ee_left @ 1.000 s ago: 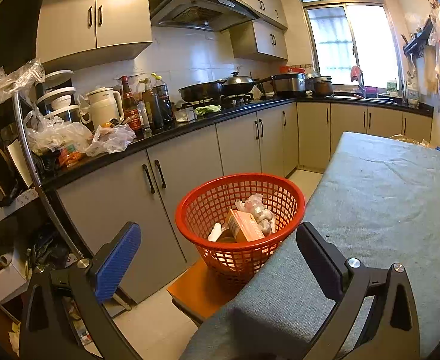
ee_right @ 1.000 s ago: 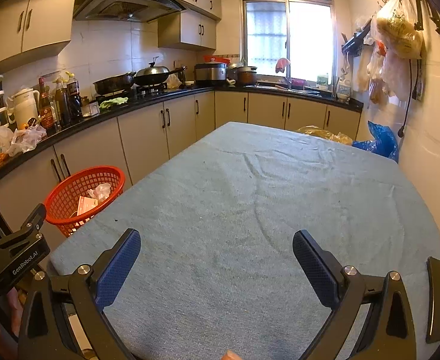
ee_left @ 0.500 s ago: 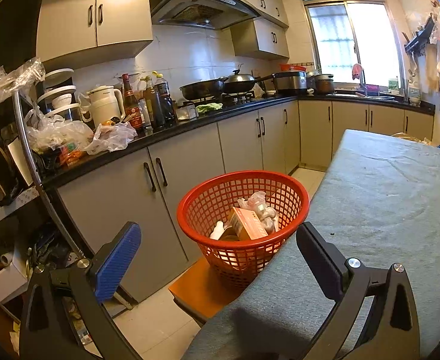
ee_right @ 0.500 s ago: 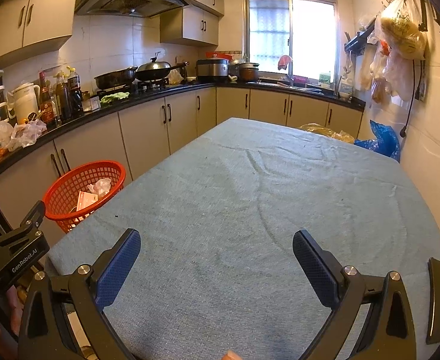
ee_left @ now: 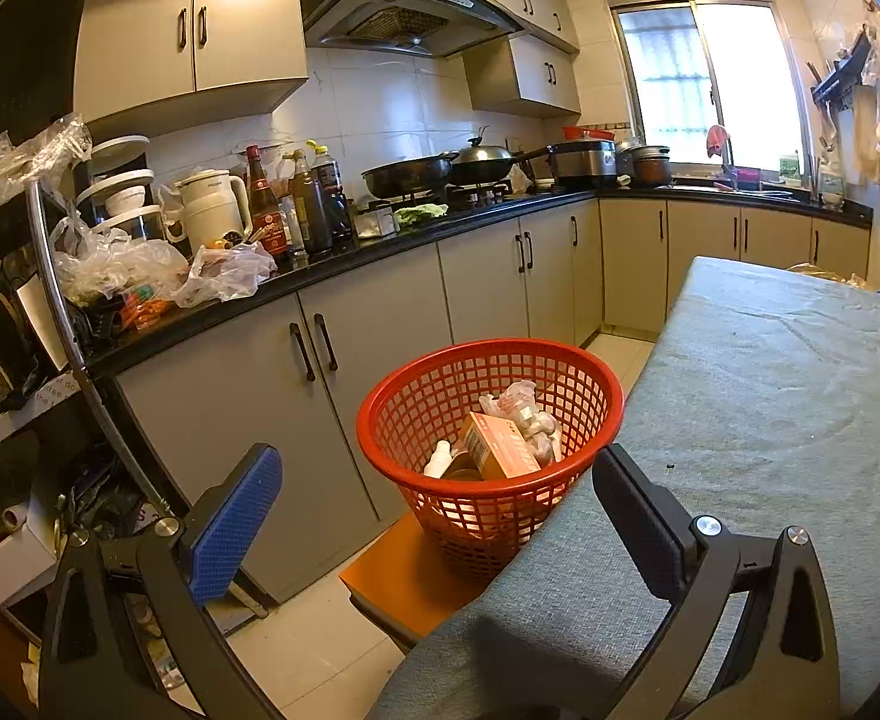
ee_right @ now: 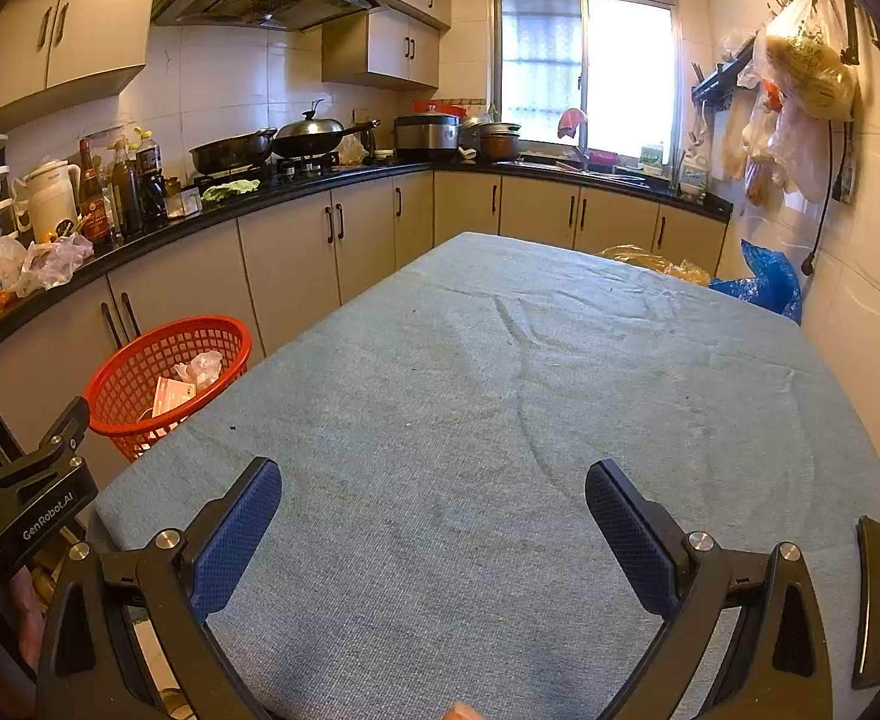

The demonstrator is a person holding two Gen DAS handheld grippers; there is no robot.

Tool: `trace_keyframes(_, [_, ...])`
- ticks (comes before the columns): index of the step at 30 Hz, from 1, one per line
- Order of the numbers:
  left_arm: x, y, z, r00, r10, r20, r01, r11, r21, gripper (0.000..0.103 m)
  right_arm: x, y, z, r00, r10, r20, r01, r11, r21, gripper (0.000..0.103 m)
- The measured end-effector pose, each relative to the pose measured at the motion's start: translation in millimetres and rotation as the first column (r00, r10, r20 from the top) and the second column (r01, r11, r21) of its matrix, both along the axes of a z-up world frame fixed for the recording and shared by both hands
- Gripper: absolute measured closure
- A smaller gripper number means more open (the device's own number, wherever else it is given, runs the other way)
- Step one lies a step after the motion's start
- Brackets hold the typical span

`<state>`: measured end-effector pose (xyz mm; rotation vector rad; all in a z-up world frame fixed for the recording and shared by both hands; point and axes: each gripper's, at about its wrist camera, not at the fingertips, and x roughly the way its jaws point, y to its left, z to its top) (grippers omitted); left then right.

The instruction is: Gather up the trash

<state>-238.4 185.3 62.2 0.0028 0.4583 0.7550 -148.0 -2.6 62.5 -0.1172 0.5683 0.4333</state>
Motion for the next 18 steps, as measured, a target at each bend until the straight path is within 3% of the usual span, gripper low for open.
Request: trace_keyframes(18, [-0.5,1.4,-1.5,1.0,-0.001,-0.006,0.001,1.0,0.001,0.0,1.7,1.2,-6.7,1.0,-0.002,-0.012,0.002,1.0,-0.008,0.0])
